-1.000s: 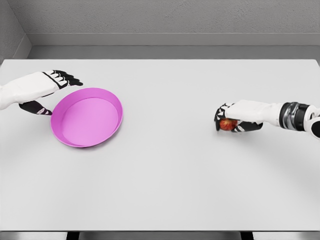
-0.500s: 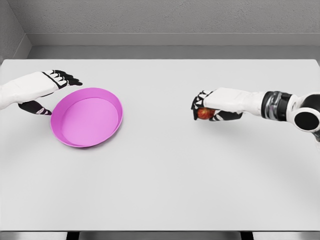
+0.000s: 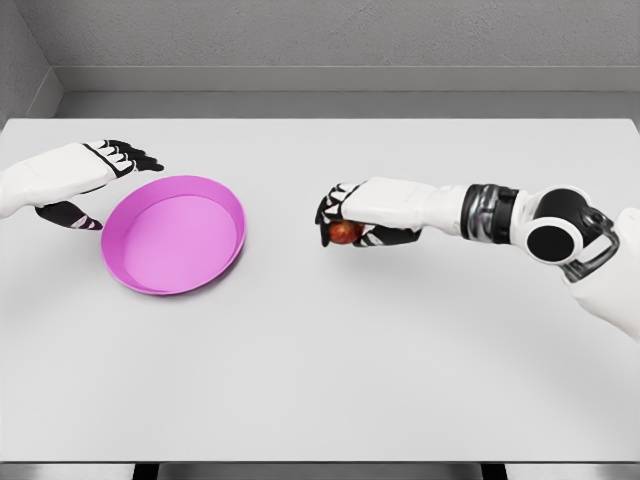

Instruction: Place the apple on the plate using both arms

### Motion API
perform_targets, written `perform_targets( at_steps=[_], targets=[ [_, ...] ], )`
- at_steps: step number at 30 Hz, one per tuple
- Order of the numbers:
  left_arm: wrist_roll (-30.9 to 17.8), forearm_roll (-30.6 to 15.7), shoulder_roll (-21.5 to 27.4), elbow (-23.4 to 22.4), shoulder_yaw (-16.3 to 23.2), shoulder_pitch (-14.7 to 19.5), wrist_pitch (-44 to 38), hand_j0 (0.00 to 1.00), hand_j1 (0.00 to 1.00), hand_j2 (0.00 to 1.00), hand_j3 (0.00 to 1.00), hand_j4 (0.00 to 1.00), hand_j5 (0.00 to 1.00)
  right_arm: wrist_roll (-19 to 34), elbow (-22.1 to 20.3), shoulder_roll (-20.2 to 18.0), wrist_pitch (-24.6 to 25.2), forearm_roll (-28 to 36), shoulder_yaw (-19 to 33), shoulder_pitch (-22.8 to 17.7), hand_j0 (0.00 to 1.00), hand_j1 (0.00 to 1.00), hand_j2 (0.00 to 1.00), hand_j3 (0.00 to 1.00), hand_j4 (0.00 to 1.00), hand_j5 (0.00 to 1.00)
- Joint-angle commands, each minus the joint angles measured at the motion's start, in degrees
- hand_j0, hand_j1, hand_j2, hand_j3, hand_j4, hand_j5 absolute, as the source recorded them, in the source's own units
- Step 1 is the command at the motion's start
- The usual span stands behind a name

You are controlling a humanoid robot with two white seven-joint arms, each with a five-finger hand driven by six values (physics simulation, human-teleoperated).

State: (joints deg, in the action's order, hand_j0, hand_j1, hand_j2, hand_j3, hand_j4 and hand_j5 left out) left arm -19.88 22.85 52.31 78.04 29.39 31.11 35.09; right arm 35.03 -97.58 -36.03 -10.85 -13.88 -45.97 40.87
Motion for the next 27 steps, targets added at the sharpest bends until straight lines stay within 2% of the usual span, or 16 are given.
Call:
perform_targets(
  at_steps=[1, 7, 8, 9, 19, 21, 24, 27],
  targets=[
    [0.01, -0.35, 0.07, 0.09, -0.04, 0.00, -0.09, 1.00, 1.00, 1.00, 1.00, 1.00, 1.00, -0.03, 0.02, 1.05, 0.12, 0.00, -0.44, 0.09, 0.44, 0.44, 0.44, 0.44, 0.44, 0.44],
    [0.10, -0.35, 0.16, 0.09, -0.04, 0.00, -0.09, 1.00, 1.00, 1.00, 1.00, 1.00, 1.00, -0.03, 0.11, 1.31, 0.12, -0.09, -0.79, 0.09, 0.46, 0.46, 0.46, 0.46, 0.46, 0.46],
    [0.10, -0.35, 0.07, 0.09, -0.04, 0.09, -0.09, 1.00, 1.00, 1.00, 1.00, 1.00, 1.00, -0.03, 0.20, 1.31, 0.12, -0.09, -0.79, 0.09, 0.70, 0.70, 0.70, 0.70, 0.70, 0.70],
    [0.02, -0.35, 0.07, 0.09, -0.04, 0.09, -0.09, 1.00, 1.00, 1.00, 1.00, 1.00, 1.00, -0.03, -0.15, 1.31, 1.61, -0.09, -0.79, 0.09, 1.00, 1.00, 1.00, 1.00, 1.00, 1.00],
    [0.10, -0.44, 0.16, 0.27, -0.21, 0.00, -0.09, 1.00, 1.00, 1.00, 1.00, 1.00, 1.00, -0.03, -0.15, 0.87, 1.88, -0.18, -0.26, 0.09, 1.00, 1.00, 1.00, 1.00, 1.00, 1.00],
    [0.37, -0.62, 0.25, 0.27, -0.39, 0.00, -0.09, 1.00, 1.00, 1.00, 1.00, 1.00, 1.00, -0.03, -0.06, -0.01, 1.88, -0.18, 1.93, 0.09, 1.00, 1.00, 1.00, 1.00, 1.00, 1.00],
    [0.37, -0.62, 0.16, 0.44, -0.21, 0.00, -0.09, 1.00, 1.00, 1.00, 1.00, 1.00, 1.00, -0.03, -0.06, -5.71, 1.44, 0.00, 10.54, -0.53, 1.00, 1.00, 1.00, 1.00, 1.00, 1.00],
    [0.37, -0.62, -0.02, 1.23, -0.04, -0.09, -0.09, 1.00, 1.00, 1.00, 1.00, 1.00, 1.00, -0.03, 0.29, -15.20, 0.48, 0.44, 16.61, -1.14, 1.00, 1.00, 1.00, 1.00, 1.00, 1.00]
  ],
)
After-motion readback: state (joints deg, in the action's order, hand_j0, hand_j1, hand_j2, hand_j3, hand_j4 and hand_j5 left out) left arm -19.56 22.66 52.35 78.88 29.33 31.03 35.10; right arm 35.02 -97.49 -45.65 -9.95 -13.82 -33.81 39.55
